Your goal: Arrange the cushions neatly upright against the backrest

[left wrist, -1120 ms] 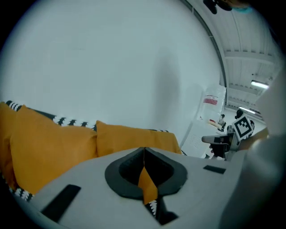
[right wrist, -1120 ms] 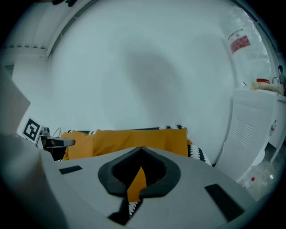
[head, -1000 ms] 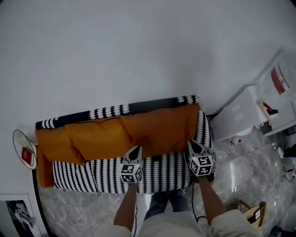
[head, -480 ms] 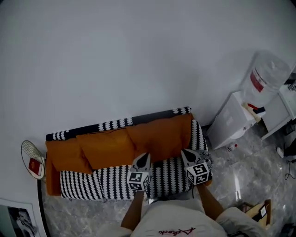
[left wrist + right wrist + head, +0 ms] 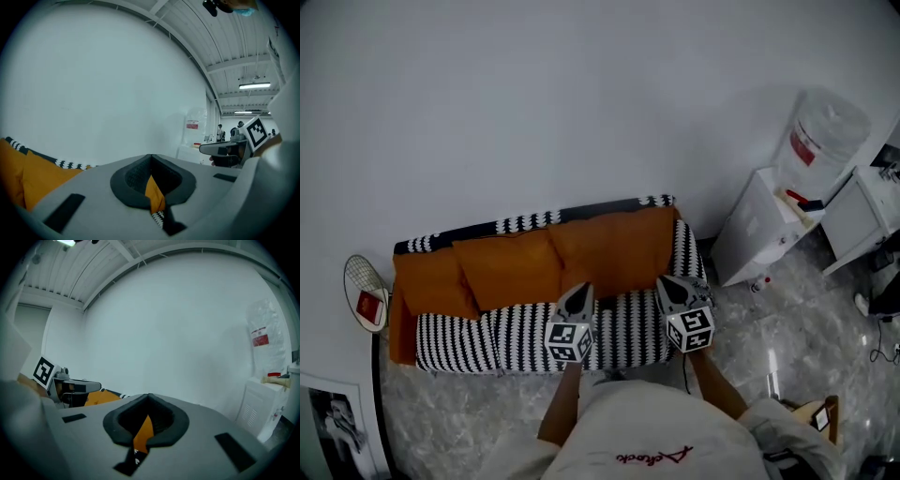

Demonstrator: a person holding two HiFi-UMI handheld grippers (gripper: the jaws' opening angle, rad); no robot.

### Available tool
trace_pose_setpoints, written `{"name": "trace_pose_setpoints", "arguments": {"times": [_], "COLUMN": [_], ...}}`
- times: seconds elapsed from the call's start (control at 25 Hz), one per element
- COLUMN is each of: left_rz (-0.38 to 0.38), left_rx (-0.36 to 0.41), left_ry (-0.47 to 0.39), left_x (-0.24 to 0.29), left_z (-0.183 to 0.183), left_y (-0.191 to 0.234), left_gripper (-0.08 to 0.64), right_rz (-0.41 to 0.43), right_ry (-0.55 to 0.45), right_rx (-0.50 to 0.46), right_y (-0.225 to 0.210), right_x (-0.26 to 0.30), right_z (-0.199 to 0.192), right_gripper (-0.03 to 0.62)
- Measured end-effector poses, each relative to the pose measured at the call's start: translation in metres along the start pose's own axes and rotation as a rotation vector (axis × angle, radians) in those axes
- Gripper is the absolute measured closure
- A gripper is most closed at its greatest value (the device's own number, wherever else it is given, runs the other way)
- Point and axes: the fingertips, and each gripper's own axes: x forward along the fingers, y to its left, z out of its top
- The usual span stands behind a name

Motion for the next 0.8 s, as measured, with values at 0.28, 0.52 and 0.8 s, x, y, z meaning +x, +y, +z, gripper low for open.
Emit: {"name": "trace_pose_setpoints", "arguments": {"times": [0.28,0.52,0.8], "left_rz": [0.024,0.035,0.052], "left_rx": [-0.026,-0.018,-0.033], "left_ry": [0.015,0.024,0.013], "left_x": [-0.040,-0.078,-0.113], "left_z": [-0.026,-0.043,-0.056], "left_y": [-0.048,-0.083,-0.111], "left_gripper": [0.530,0.531,0.531], "right_rz": [0.007,0.024,0.024], "right_ry": [0.005,0.026,0.024], "right_rx": [0.010,0.032,0.041], "right_y": [0.007,0.028,0.044], "right_x": [-0.058,-0.105,-0.149], "right_z": [-0.017,-0.038,-0.053], "right_gripper": [0.566,0.566,0.566]}}
